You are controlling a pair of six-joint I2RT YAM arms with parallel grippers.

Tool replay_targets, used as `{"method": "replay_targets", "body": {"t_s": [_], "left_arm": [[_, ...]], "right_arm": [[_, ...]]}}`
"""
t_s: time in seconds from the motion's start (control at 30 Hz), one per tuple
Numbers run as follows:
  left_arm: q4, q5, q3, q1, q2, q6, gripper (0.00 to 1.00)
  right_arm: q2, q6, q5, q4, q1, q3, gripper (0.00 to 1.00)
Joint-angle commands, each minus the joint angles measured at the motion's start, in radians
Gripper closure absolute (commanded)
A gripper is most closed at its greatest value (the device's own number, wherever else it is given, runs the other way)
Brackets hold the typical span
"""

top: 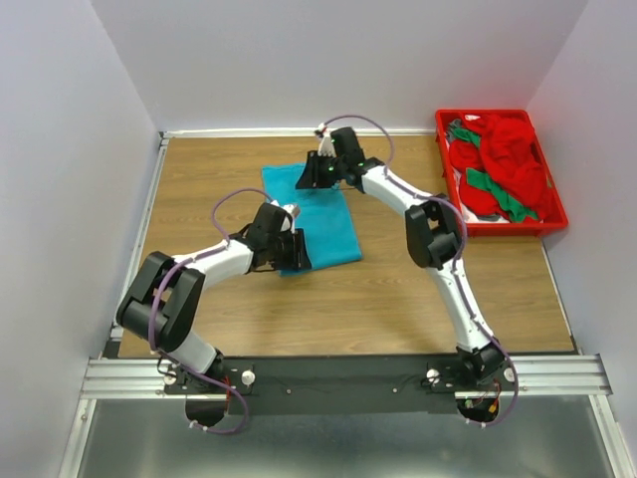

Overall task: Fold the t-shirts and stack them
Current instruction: Fold the tshirt

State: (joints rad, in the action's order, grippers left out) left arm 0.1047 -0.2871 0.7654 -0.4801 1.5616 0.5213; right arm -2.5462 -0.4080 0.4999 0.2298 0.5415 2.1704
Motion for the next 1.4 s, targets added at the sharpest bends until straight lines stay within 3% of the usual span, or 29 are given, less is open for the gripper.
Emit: {"method": "replay_targets", "body": {"t_s": [0.0,0.17,0.3,0.57,0.9,1.17,1.37], "left_arm": [[0.039,0.032,0.026,-0.003,-0.064,-0.001,0.47],[0.055,0.06,0.101,0.044,-0.17,0.026,0.46],[0.018,0.037,0.114,0.098,-0.287,0.049,0.43],[-0.222,-0.25,-0.063,0.167,-0.229,0.137,0.44],[-0.296,-0.288,-0.13,0.192,-0.035,0.129,0.45],[-0.284,-0.29,-0.182,0.227,0.023,0.12,0.45],[-0.261,-0.29,-0.209,0.252,-0.026,0.111,0.45]], "right_arm": [[0.022,-0.051,0.015,-0.004,-0.066,0.01,0.59],[0.272,-0.014,0.066,-0.006,-0.103,-0.228,0.57],[0.514,0.008,0.219,-0.029,-0.115,-0.483,0.57],[0.681,-0.098,0.388,-0.277,-0.117,-1.005,0.57],[0.525,-0.262,0.515,-0.693,-0.201,-1.235,0.58],[0.389,-0.265,0.514,-0.693,-0.279,-1.307,0.59],[0.593,-0.259,0.465,-0.646,-0.284,-1.347,0.58]]}}
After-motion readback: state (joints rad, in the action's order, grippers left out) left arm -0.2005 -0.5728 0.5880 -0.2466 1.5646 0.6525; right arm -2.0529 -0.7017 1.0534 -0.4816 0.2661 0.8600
